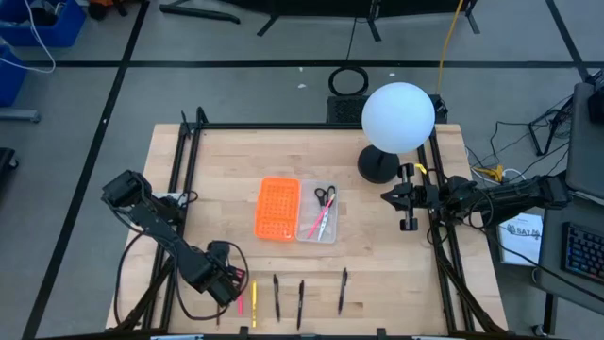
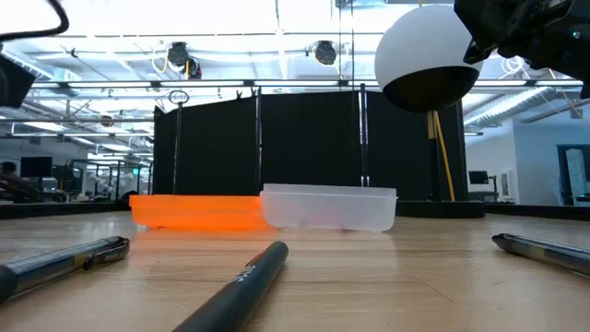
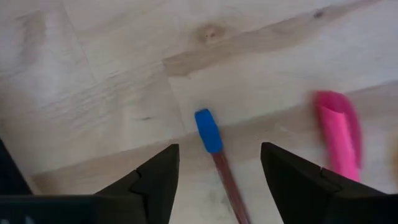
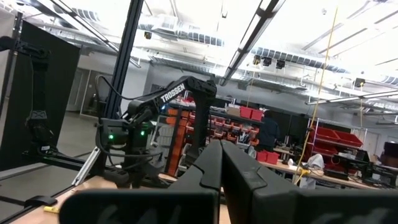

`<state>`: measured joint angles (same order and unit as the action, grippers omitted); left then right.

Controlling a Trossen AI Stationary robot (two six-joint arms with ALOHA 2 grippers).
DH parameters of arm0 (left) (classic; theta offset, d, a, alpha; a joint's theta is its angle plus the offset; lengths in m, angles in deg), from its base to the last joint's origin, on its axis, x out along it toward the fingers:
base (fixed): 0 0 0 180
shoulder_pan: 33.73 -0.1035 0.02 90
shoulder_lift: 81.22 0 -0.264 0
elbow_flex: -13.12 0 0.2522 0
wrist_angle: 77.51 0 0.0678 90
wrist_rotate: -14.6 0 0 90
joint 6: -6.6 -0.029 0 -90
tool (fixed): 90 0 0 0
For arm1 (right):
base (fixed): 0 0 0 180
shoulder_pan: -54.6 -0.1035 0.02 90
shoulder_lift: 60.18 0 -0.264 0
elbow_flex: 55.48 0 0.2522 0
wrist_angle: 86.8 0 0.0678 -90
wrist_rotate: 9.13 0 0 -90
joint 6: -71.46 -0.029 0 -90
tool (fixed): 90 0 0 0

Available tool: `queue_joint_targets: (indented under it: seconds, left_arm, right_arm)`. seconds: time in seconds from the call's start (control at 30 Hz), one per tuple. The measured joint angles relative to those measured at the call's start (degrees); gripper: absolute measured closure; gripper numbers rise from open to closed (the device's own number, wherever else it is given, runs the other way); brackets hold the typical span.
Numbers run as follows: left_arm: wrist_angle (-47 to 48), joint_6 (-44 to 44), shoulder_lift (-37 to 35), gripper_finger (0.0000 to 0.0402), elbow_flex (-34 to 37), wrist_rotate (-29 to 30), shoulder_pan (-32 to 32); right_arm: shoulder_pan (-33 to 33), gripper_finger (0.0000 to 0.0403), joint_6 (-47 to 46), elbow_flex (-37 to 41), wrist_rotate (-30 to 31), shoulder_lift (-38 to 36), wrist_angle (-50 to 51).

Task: Pick & place school supplies into a supply box
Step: Put the brown pencil into the orange box

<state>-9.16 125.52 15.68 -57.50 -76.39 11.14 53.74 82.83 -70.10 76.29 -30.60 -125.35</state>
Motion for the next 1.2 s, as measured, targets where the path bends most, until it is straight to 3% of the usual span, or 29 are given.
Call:
queue_joint_targets:
  seconds: [0.27, 0.83, 1.2]
  left_arm:
    - [-11.4, 0.3, -0.4, 0.0189, 6.9, 1.3, 0.0]
    - [-12.3, -0.2, -0.2, 0.0195, 7.5, 0.0, -0.1]
    - [-13.1, -3.7, -0.3, 0.0331, 7.5, -2.0, -0.6]
  right_arm:
    - [0.0, 0.0403, 0.0, 0.0, 0.0, 0.0, 0.0]
    - [0.0, 0.0403, 0.2, 0.0, 0.0, 0.0, -0.1]
    - [0.0, 0.0403, 0.3, 0.0, 0.0, 0.0, -0.1]
